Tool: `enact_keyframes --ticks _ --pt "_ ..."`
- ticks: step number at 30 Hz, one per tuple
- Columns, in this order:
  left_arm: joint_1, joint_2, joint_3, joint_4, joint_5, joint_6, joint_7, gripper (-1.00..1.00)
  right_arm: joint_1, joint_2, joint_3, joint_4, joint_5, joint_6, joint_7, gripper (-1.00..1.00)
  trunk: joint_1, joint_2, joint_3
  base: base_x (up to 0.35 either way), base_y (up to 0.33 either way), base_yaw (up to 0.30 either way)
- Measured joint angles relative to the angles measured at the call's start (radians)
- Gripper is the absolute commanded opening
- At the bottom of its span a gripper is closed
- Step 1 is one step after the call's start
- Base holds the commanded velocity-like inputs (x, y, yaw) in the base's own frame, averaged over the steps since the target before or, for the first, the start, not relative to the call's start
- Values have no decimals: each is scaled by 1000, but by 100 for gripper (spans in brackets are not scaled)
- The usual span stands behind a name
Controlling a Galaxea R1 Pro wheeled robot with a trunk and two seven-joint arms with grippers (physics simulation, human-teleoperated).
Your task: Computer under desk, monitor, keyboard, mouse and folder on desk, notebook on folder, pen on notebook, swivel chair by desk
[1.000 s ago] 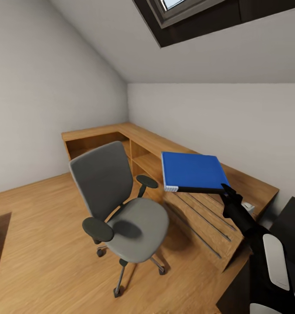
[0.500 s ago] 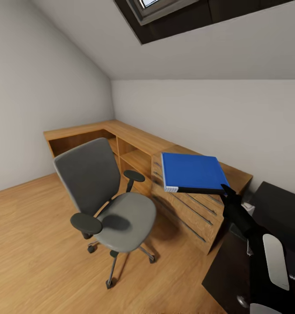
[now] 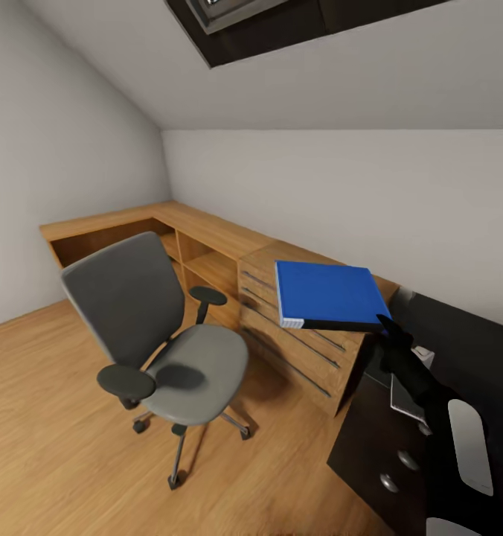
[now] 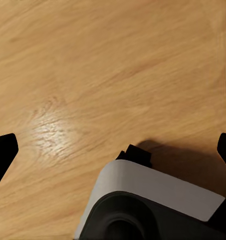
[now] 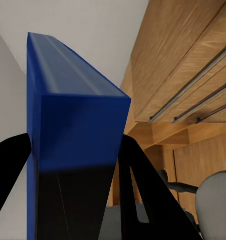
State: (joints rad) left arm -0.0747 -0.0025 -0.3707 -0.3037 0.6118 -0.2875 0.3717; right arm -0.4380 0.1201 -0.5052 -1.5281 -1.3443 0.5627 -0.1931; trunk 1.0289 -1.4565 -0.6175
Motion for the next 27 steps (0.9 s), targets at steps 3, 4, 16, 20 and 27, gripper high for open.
enact_keyframes --ticks 3,4,16,20,27 --pt "0 -3 -1 0 -1 0 0 100 0 0 0 0 0 0 0 -100 0 0 -4 -4 1 -199" --pt "-1 -4 -1 0 -1 0 0 100 0 0 0 0 0 0 0 -100 0 0 -5 -2 1 -199" --pt "0 -4 -3 2 -1 1 0 100 0 0 0 0 -2 2 0 -100 0 0 -19 0 0 -162" --pt "0 -4 -3 2 -1 1 0 100 0 0 0 0 -5 5 2 -100 0 0 -21 0 0 -25" --pt "0 -5 -3 3 -1 2 0 100 0 2 0 1 -10 1 9 -100 0 0 -21 0 0 -3"
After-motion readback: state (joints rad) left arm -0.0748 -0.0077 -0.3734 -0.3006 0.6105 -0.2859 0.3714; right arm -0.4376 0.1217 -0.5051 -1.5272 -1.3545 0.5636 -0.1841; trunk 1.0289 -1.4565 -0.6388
